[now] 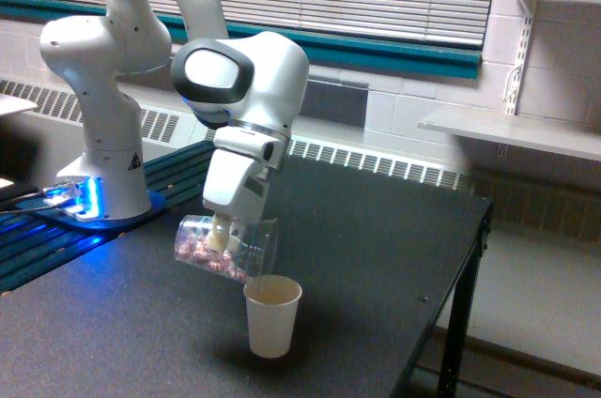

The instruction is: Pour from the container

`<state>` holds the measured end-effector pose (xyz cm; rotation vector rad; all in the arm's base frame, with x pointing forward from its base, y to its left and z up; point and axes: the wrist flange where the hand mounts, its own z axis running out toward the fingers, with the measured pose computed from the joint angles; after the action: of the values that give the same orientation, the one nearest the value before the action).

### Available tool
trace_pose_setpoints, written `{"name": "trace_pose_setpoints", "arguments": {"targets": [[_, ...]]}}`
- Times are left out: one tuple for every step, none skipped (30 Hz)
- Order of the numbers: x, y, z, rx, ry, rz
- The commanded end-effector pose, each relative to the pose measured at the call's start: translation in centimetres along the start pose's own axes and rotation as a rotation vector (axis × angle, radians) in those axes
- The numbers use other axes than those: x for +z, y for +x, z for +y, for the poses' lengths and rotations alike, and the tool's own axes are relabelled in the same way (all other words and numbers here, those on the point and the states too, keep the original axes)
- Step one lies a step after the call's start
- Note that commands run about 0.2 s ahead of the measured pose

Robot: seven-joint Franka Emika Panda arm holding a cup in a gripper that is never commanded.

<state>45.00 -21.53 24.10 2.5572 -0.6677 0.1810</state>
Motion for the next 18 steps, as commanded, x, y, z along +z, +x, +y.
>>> {"name": "trace_pose_setpoints", "arguments": {"targets": [[-0.5,-0.1,-2.2,-0.046,-0.017,0.009],[-0.5,-0.1,-2.4,-0.054,-0.02,0.011],[-0.5,-0.1,-2.5,-0.057,-0.022,0.01],[-0.4,-0.2,-2.7,-0.061,-0.025,0.009],[-0.4,-0.2,-2.8,-0.064,-0.027,0.009],[-0.4,-0.3,-2.9,-0.066,-0.027,0.01],[-0.4,-0.3,-2.9,-0.067,-0.026,0.009],[-0.3,-0.3,-2.9,-0.067,-0.026,0.009],[-0.4,-0.3,-2.8,-0.066,-0.027,0.011],[-0.4,-0.3,-2.7,-0.066,-0.029,0.012],[-0.4,-0.2,-2.7,-0.065,-0.03,0.012],[-0.4,-0.2,-2.6,-0.064,-0.031,0.013],[-0.4,-0.1,-2.4,-0.062,-0.032,0.013],[-0.4,-0.1,-2.3,-0.059,-0.034,0.013],[-0.4,0.0,-2.1,-0.058,-0.035,0.013],[-0.4,0.0,-2.0,-0.056,-0.037,0.013],[-0.3,-0.1,-1.9,-0.054,-0.038,0.013],[-0.2,-0.2,-1.7,-0.05,-0.038,0.01]]}}
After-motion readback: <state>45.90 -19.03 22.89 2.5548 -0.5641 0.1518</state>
